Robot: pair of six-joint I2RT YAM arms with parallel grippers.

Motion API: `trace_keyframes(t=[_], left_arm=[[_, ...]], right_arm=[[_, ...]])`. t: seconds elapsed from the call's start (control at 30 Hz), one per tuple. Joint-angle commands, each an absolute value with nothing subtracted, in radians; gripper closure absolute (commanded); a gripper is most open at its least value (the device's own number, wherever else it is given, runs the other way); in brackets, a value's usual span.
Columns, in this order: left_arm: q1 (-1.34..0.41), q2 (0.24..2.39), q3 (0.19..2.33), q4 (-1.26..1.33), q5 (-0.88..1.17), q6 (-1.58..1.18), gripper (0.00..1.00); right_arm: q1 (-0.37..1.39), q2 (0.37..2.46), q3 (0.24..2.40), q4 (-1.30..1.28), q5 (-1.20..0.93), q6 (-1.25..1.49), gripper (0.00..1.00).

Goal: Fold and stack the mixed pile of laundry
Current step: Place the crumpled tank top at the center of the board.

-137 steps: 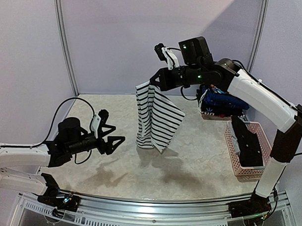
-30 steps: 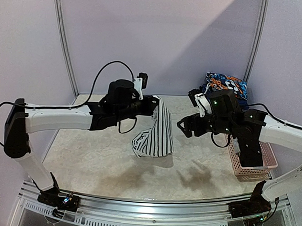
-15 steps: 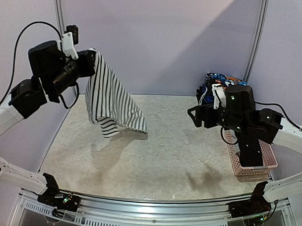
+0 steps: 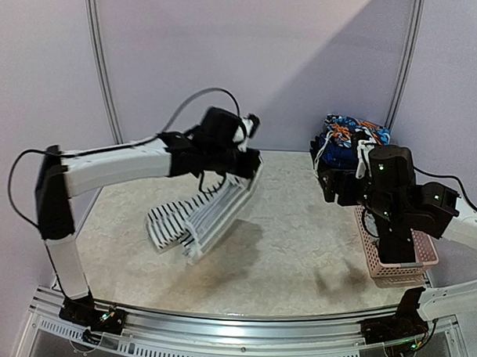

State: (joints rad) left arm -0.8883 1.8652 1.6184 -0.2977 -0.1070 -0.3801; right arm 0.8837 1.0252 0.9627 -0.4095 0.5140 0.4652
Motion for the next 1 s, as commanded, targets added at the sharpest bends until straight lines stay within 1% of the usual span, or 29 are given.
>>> trace_keyframes(t=[0.0,0.13,0.27,0.33,0.43,0.5,0.6,0.67,0.83,0.97], left_arm=[[-0.92,2.072,1.686,-0.247,0.156,-0.494,1.0],[-0.936,2.18,1.728,-0.219,0.197,-0.518,1.0],[-0.942,2.187,1.712,-0.193,0.193,-0.507,1.0],[-0.942,2.177,1.691,-0.172,0.19,-0.493,0.93],[-0.941,2.143,1.633,-0.124,0.219,-0.473,0.76],[-0.941,2.091,1.557,-0.077,0.209,-0.466,0.68],[-0.94,1.958,1.387,0.039,0.133,-0.459,0.57],[-0.94,1.877,1.288,0.071,0.088,-0.442,0.51],[-0.942,1.703,1.118,0.06,-0.016,-0.387,0.36],[-0.942,1.573,1.009,-0.014,-0.144,-0.347,0.27]], right_arm=[[0.89,0.998,0.914,-0.437,0.594,0.503,0.1],[0.89,1.019,0.911,-0.432,0.59,0.491,0.1],[0.889,1.043,0.904,-0.401,0.561,0.472,0.1],[0.889,1.057,0.901,-0.39,0.55,0.464,0.1],[0.888,1.075,0.892,-0.376,0.541,0.461,0.1],[0.89,1.078,0.884,-0.366,0.534,0.458,0.1],[0.889,1.069,0.864,-0.345,0.535,0.454,0.1],[0.89,1.059,0.846,-0.317,0.542,0.446,0.1],[0.889,1.052,0.822,-0.24,0.565,0.417,0.1],[0.888,1.073,0.813,-0.169,0.57,0.394,0.1]])
